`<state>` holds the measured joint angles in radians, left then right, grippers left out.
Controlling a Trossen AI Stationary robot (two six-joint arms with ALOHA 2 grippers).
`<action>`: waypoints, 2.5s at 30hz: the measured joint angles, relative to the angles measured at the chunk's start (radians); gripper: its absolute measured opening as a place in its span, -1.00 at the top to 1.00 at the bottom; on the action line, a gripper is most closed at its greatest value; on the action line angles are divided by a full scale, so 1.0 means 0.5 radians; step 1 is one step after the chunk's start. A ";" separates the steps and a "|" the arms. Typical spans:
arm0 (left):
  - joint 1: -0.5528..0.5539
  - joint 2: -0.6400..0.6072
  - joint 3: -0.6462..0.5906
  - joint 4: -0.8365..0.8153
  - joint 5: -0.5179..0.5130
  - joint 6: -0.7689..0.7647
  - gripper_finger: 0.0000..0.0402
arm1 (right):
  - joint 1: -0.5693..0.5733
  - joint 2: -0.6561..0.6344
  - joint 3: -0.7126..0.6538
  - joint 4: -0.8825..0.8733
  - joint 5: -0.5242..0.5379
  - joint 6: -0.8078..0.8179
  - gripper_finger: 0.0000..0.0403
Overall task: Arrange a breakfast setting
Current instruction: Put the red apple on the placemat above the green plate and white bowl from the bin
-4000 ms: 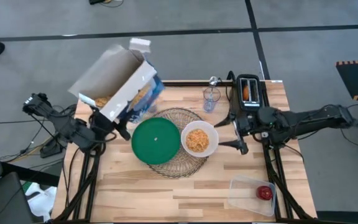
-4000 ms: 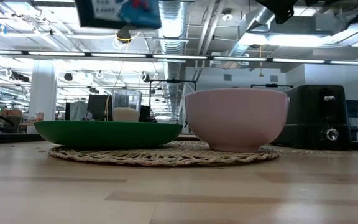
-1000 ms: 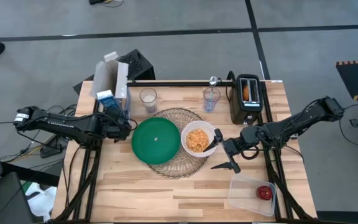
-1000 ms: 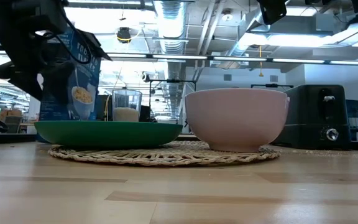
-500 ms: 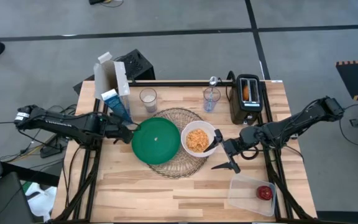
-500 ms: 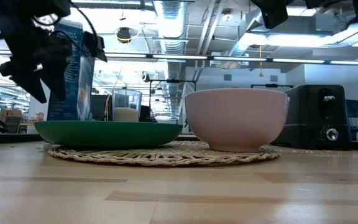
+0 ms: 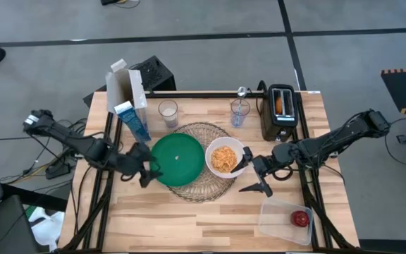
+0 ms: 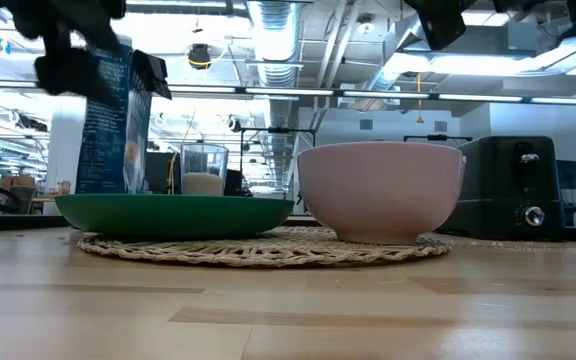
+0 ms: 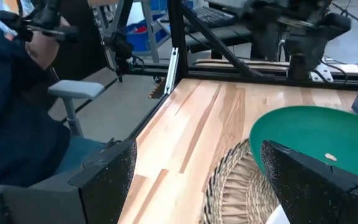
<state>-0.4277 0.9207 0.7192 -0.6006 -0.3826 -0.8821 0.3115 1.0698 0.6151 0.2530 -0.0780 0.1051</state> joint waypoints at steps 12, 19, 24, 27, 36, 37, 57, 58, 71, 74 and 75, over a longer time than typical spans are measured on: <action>-0.313 0.229 -0.007 0.887 -0.111 0.546 -0.84 | 0.270 -0.001 0.246 -0.301 0.411 0.121 -0.80; -0.319 0.619 -0.007 1.483 -0.110 1.056 -0.84 | 0.588 0.000 0.599 -0.916 0.823 0.497 -0.75; -0.308 0.870 -0.007 1.791 -0.060 1.196 -0.84 | 0.790 0.076 0.825 -1.308 0.970 0.958 -0.72; -0.310 0.915 -0.007 1.819 -0.027 1.171 -0.84 | 0.904 0.176 1.023 -1.586 1.078 1.185 -0.72; -0.325 0.902 -0.002 1.866 -0.030 0.971 -0.84 | 1.082 0.603 1.761 -2.784 1.010 2.056 -0.72; -0.331 0.905 -0.002 1.867 -0.032 0.931 -0.84 | 1.105 0.640 1.809 -2.893 0.972 2.181 -0.72; -0.650 0.911 -0.002 1.981 -0.713 0.691 -0.84 | 1.442 1.110 1.845 -3.642 0.045 3.328 -0.72; -0.650 0.911 -0.002 1.979 -0.720 0.690 -0.84 | 1.456 1.115 1.825 -3.640 0.045 3.352 -0.72; -0.649 0.911 -0.002 1.956 -0.726 0.688 -0.84 | 1.506 1.055 1.355 -3.192 -0.101 3.446 -0.72; -0.649 0.911 -0.001 1.956 -0.726 0.687 -0.84 | 1.507 1.055 1.273 -3.138 -0.181 3.445 -0.72; -0.649 0.911 -0.001 1.956 -0.726 0.687 -0.84 | 1.507 1.055 1.251 -3.102 -0.197 3.446 -0.72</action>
<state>-0.7525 1.3762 0.7185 0.3775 -0.7456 -0.5385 1.0649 1.5974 1.2404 -1.2980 -0.1763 1.8281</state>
